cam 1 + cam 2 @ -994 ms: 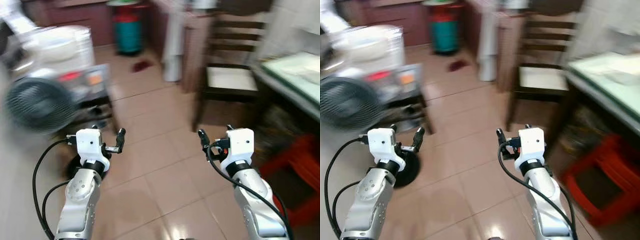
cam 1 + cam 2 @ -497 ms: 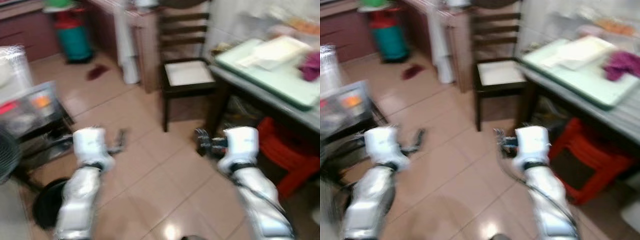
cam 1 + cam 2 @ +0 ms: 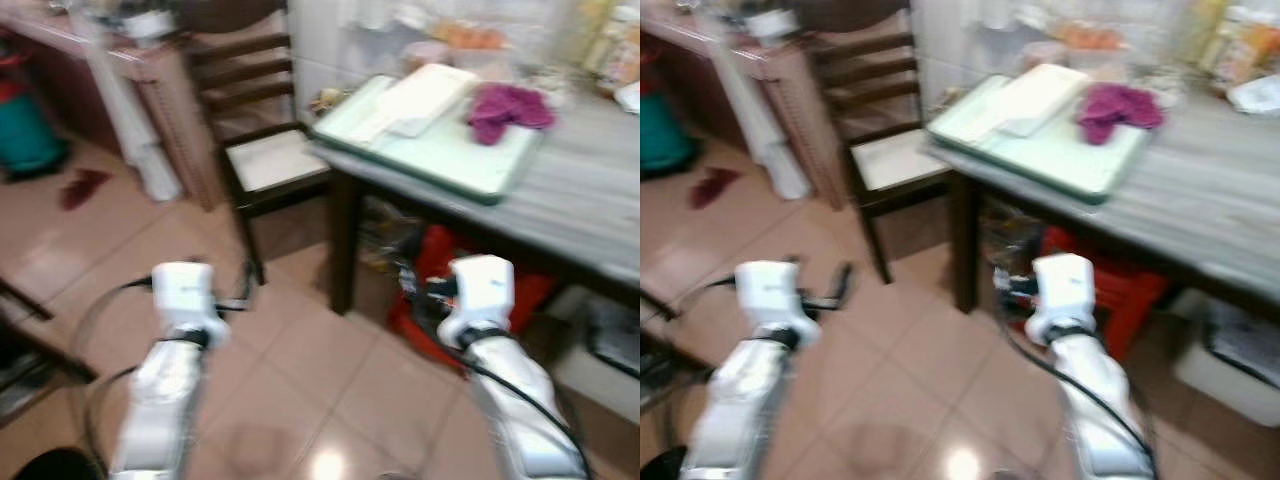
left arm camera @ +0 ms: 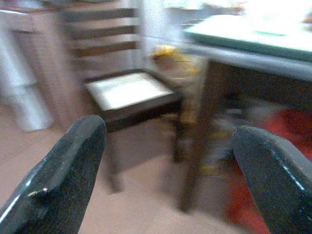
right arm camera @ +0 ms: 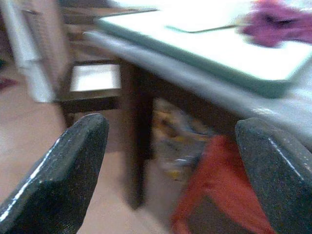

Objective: Setting the table

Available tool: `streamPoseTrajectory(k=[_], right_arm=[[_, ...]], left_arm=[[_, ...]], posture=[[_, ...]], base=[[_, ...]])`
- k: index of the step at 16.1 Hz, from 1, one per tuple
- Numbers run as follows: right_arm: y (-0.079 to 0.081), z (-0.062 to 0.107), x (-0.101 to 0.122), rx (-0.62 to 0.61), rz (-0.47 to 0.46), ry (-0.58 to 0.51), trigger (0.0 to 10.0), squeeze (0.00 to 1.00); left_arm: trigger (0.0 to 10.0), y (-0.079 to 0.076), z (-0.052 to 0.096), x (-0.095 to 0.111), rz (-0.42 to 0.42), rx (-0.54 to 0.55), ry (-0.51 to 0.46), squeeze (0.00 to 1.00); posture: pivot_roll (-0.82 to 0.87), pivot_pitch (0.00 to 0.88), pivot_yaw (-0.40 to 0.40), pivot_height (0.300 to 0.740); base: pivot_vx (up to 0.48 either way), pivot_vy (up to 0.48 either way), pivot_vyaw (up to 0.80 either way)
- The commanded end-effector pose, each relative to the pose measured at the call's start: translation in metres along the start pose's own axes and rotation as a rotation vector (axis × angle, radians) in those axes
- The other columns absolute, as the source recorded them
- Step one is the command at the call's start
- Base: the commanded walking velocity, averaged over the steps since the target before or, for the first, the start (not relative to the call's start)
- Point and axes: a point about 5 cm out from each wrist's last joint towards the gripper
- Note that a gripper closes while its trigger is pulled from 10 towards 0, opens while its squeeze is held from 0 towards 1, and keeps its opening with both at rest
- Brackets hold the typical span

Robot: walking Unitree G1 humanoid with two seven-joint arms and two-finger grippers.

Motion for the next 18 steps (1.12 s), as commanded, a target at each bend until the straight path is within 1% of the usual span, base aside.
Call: streamPoseTrajectory(k=[1, 4, 7, 12, 13, 17, 18], right_arm=[[0.0111, -0.0030, 0.0052, 0.032, -0.019, -0.022, 10.0, 0.00], [0.0107, -0.0016, 0.0060, 0.031, -0.027, -0.029, 10.0, 0.00], [0.0083, 0.0017, 0.0074, 0.015, -0.030, -0.041, 10.0, 0.00], [0.0072, 0.0003, 0.0061, -0.007, -0.045, -0.030, 10.0, 0.00], [0.0080, 0.0004, 0.0052, -0.004, -0.059, -0.023, 10.0, 0.00], [0.0081, 0.0008, 0.0049, -0.005, -0.054, -0.025, 10.0, 0.00], [0.0076, 0.0005, 0.0050, -0.006, -0.054, -0.026, 10.0, 0.00]], left_arm=[[10.0, 0.0143, 0.0052, -0.0013, -0.029, 0.041, 0.017, 0.00], [10.0, 0.0157, 0.0057, -0.0009, -0.035, 0.064, 0.021, 0.00], [10.0, 0.0142, 0.0055, 0.0003, -0.054, 0.072, 0.030, 0.00], [10.0, 0.0116, 0.0042, -0.0001, -0.066, 0.061, 0.041, 0.00], [10.0, 0.0119, 0.0046, -0.0001, -0.068, 0.063, 0.043, 0.00], [10.0, 0.0115, 0.0048, -0.0012, -0.081, 0.063, 0.050, 0.00], [10.0, 0.0112, 0.0046, -0.0015, -0.081, 0.062, 0.052, 0.00]], posture=[[-0.13, 0.141, 0.039, 0.740], [-0.12, 0.142, 0.041, 0.740], [-0.13, 0.148, 0.043, 0.740], [-0.12, 0.153, 0.046, 0.740], [-0.12, 0.160, 0.048, 0.740], [-0.12, 0.160, 0.048, 0.740], [-0.12, 0.160, 0.048, 0.740]], base=[[0.266, 0.000, -0.80], [0.000, 0.000, -0.72], [0.000, 0.000, 0.00], [0.000, 0.000, 0.00], [0.000, 0.000, -0.41], [0.000, 0.000, -0.63], [-0.240, 0.000, 0.00]])
Point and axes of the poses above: a point about 5 cm out from each wrist's last joint towards the gripper, its own z axis pointing back from the gripper into the wrist, its own x axis along the axis of the wrist's last joint, y = z × x, and after that the axes turned 7 degrees about -z, right-handed
